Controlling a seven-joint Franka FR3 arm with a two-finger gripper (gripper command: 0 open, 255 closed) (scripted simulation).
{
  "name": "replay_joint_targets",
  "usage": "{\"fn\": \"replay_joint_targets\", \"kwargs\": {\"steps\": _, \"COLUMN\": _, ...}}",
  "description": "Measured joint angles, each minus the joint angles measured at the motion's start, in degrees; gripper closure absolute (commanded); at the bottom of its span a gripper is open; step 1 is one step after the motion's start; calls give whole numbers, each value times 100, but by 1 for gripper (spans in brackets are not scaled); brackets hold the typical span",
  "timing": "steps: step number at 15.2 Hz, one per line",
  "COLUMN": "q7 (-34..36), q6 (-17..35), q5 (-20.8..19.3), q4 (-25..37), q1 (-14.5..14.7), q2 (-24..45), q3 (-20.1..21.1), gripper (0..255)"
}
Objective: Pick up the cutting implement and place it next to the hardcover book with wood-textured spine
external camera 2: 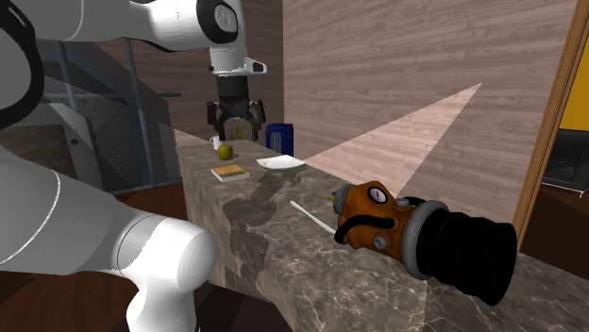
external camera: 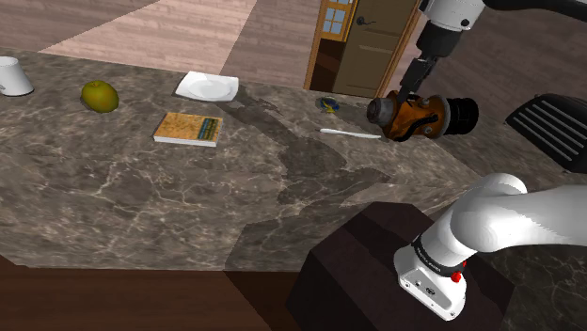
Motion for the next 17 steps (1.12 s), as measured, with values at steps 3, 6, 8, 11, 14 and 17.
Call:
{"fn": "replay_joint_targets", "kwargs": {"steps": 3, "q7": -268, "q6": 184, "q5": -85, "q4": -129, "q1": 32, "q2": 50, "q3": -149, "gripper": 0}}
{"fn": "replay_joint_targets", "kwargs": {"steps": 6, "q7": -892, "q6": 657, "q5": -273, "q4": -402, "q1": 98, "q2": 232, "q3": -494, "gripper": 0}}
{"fn": "replay_joint_targets", "kwargs": {"steps": 8, "q7": -1310, "q6": 1027, "q5": -377, "q4": -559, "q1": 157, "q2": 430, "q3": -717, "gripper": 0}}
{"fn": "replay_joint_targets", "kwargs": {"steps": 11, "q7": -1952, "q6": 1502, "q5": -508, "q4": -661, "q1": 249, "q2": 779, "q3": -1050, "gripper": 0}}
{"fn": "replay_joint_targets", "kwargs": {"steps": 14, "q7": -2592, "q6": 2049, "q5": -601, "q4": -799, "q1": 345, "q2": 1166, "q3": -1384, "gripper": 0}}
{"fn": "replay_joint_targets", "kwargs": {"steps": 17, "q7": -3251, "q6": 2570, "q5": -597, "q4": -689, "q1": 494, "q2": 1779, "q3": -1710, "gripper": 0}}
